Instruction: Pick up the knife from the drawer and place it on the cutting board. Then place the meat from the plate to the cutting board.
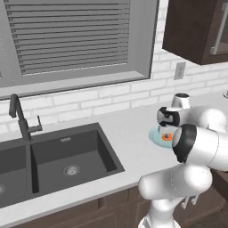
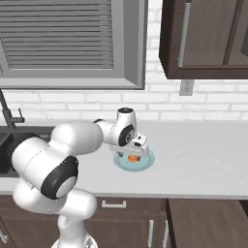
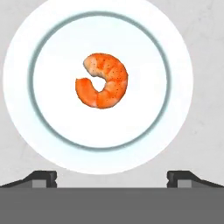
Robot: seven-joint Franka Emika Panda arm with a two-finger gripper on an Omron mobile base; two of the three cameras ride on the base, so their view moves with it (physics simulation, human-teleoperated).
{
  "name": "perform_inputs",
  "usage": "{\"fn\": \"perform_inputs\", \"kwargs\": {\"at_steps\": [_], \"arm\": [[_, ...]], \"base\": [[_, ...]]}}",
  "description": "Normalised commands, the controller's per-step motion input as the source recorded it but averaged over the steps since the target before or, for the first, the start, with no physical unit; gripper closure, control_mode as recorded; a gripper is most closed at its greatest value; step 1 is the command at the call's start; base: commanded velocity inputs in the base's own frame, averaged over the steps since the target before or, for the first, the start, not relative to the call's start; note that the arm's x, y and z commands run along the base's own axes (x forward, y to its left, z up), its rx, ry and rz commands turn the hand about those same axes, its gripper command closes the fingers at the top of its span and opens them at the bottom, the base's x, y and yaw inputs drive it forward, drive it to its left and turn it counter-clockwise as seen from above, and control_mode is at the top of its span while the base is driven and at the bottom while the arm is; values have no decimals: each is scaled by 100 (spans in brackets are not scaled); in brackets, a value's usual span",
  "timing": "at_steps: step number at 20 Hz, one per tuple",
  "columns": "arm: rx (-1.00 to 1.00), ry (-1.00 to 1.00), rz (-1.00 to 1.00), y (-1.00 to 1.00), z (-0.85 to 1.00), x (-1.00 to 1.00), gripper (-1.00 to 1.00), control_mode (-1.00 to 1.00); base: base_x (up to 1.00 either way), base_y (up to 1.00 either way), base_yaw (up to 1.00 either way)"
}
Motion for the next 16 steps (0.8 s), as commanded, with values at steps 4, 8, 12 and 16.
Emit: {"fn": "perform_inputs", "kwargs": {"at_steps": [4,8,12,16], "arm": [[2,4,3,-1,-28,27,-100,-100],[5,0,3,-2,-39,6,-100,-100],[6,0,1,0,-27,9,-100,-100],[4,0,0,0,-17,27,-100,-100]], "base": [[0,0,0],[0,0,0],[0,0,0],[0,0,0]]}}
